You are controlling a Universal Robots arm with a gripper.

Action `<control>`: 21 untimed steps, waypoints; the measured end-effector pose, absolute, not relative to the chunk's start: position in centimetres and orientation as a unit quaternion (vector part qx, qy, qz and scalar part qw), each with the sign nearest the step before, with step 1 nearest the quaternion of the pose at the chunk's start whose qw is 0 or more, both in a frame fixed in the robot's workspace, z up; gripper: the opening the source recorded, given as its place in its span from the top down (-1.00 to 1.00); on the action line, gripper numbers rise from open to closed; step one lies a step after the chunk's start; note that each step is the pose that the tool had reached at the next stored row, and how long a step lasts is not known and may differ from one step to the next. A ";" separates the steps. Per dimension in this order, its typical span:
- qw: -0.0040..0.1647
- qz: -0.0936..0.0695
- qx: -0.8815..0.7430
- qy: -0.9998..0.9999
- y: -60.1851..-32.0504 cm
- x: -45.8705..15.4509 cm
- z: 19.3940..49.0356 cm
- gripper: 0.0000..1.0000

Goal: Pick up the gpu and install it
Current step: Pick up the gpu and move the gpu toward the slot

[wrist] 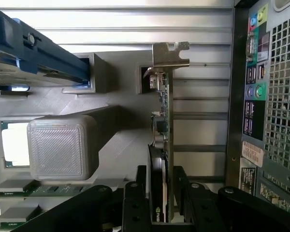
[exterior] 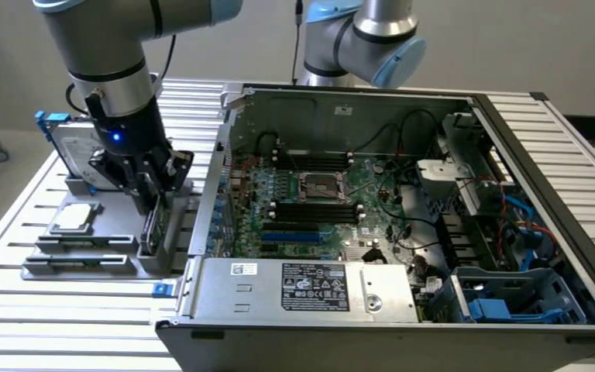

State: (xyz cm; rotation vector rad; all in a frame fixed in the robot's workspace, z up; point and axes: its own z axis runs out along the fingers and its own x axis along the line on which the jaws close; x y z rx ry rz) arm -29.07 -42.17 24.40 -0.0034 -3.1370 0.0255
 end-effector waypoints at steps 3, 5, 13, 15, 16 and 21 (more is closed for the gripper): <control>-0.002 0.008 -0.001 -1.000 -42.2 -29.1 24.3 0.28; -0.002 0.008 -0.001 -1.000 -42.2 -29.2 24.3 0.28; -0.002 0.007 -0.001 -1.000 -42.2 -29.3 24.2 0.28; -0.002 0.007 -0.001 -1.000 -42.2 -29.4 24.2 0.28; -0.002 0.007 0.000 -1.000 -42.2 -29.4 24.2 0.28; -0.002 0.007 0.002 -1.000 -42.2 -29.4 24.1 0.28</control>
